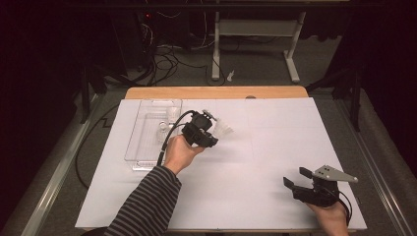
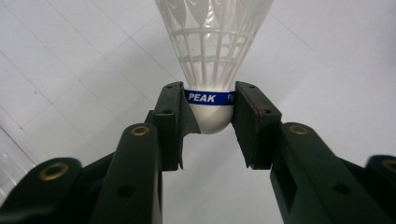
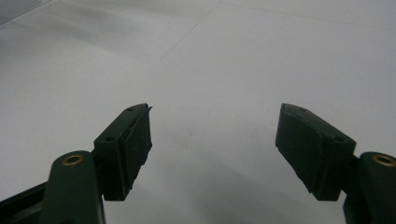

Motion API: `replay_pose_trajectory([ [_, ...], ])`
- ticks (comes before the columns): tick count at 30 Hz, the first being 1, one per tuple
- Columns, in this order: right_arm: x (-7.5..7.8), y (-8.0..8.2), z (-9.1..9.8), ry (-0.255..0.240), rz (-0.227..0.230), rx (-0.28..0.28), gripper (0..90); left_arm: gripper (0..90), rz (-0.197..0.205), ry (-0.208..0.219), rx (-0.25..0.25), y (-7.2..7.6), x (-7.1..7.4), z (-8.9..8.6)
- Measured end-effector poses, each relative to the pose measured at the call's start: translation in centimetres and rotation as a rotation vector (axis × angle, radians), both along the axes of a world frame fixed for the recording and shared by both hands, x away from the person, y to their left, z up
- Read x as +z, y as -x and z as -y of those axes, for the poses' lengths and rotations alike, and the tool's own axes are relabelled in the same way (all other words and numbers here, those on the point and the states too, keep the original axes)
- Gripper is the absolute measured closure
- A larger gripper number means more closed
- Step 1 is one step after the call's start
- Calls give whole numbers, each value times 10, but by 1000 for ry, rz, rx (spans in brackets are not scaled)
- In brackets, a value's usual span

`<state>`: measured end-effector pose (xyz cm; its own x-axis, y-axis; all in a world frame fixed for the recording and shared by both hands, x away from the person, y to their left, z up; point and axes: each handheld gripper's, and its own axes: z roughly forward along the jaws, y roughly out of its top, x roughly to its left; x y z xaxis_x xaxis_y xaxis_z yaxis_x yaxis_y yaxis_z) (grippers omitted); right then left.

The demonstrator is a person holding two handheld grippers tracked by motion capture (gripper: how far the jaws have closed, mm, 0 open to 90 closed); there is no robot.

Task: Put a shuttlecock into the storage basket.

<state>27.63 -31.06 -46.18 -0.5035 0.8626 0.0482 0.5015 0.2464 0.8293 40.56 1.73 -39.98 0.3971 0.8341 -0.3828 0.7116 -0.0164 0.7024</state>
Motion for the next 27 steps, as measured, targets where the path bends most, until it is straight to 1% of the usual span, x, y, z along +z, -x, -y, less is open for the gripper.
replay_pose_trajectory([
  [6, 0, 0, 0, -3, 0, 1, 275, 648, -2, 10, 11, 3, -1, -6],
  [11, 0, 0, 0, -3, 0, 0, 275, 649, 0, 16, 18, 5, 1, -12],
  [17, 0, 0, -1, -4, -3, -2, 275, 649, 4, 1, 26, 7, 3, -18],
  [27, 0, 0, -1, -3, -3, -1, 275, 648, 15, 8, 32, 12, 9, -23],
])
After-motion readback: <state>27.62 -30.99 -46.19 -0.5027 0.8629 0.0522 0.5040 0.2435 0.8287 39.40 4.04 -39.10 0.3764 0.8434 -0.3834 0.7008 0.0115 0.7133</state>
